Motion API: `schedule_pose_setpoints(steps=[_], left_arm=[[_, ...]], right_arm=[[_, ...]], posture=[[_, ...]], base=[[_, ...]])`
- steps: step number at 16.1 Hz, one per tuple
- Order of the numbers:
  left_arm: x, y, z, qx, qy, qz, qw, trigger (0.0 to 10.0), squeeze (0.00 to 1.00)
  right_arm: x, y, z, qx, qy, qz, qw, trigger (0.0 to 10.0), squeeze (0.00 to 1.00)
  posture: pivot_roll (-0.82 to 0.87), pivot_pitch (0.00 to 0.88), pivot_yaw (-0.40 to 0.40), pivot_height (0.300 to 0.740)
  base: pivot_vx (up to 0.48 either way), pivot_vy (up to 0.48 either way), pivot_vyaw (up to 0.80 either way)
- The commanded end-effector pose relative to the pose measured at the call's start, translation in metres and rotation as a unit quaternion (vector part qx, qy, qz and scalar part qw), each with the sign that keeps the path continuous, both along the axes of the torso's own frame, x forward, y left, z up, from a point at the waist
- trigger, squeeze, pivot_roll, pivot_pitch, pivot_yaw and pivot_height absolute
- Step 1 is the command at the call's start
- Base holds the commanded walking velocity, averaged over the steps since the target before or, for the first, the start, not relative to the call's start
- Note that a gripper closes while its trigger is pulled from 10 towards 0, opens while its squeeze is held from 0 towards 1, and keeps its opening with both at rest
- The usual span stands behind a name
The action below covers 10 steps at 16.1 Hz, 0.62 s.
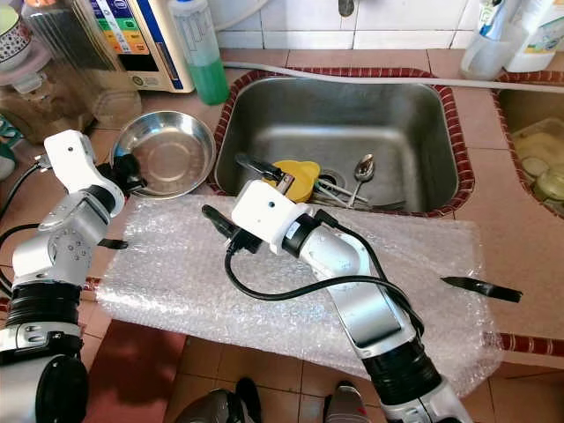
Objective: Kitchen organization
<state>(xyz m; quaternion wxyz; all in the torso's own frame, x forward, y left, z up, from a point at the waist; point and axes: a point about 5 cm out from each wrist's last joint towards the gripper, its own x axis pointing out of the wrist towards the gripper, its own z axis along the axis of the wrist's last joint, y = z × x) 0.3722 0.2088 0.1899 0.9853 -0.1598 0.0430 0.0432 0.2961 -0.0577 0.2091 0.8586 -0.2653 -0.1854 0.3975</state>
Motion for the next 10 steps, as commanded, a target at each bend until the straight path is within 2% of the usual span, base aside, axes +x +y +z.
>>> schedule_pose_setpoints(steps=[1, 2, 4, 5, 6, 8, 10], left_arm=[[-0.003, 0.007, -0.009, 0.001, 0.018, 0.022, 1.000, 0.0, 0.00], [-0.003, 0.007, -0.007, -0.004, 0.009, 0.027, 1.000, 0.0, 0.00], [-0.003, 0.011, 0.005, -0.014, -0.037, 0.044, 0.998, 0.0, 0.00], [-0.005, 0.010, 0.017, 0.008, -0.080, 0.045, 0.996, 0.0, 0.00], [-0.005, 0.008, 0.021, 0.026, -0.092, 0.039, 0.995, 0.0, 0.00], [-0.006, 0.002, 0.026, 0.001, -0.127, 0.024, 0.992, 0.0, 0.00], [-0.007, -0.001, 0.027, -0.003, -0.140, 0.015, 0.990, 0.0, 0.00]], right_arm=[[-0.001, 0.003, 0.001, -0.006, -0.004, 0.010, 1.000, 10.0, 0.98], [-0.001, 0.002, 0.001, -0.006, -0.005, 0.009, 1.000, 10.0, 0.97], [0.001, 0.001, 0.002, -0.005, -0.008, 0.003, 1.000, 10.0, 0.98], [0.003, -0.001, 0.003, -0.001, -0.008, -0.002, 1.000, 10.0, 0.98], [0.004, -0.002, 0.004, 0.001, -0.008, -0.004, 1.000, 10.0, 0.98], [0.007, -0.003, 0.005, 0.008, -0.009, -0.013, 1.000, 10.0, 0.98], [0.008, -0.004, 0.006, 0.010, -0.011, -0.018, 1.000, 10.0, 0.98]], posture=[[-0.20, 0.227, 0.142, 0.740], [-0.20, 0.227, 0.142, 0.740], [-0.20, 0.227, 0.140, 0.740], [-0.20, 0.227, 0.139, 0.740], [-0.20, 0.227, 0.139, 0.740], [-0.20, 0.226, 0.137, 0.740], [-0.20, 0.224, 0.134, 0.740]], base=[[0.000, 0.000, 0.00], [0.000, 0.000, 0.00], [0.000, 0.000, 0.00], [0.000, 0.000, 0.00], [0.000, 0.000, 0.00], [0.000, 0.000, 0.00], [0.000, 0.000, 0.00]])
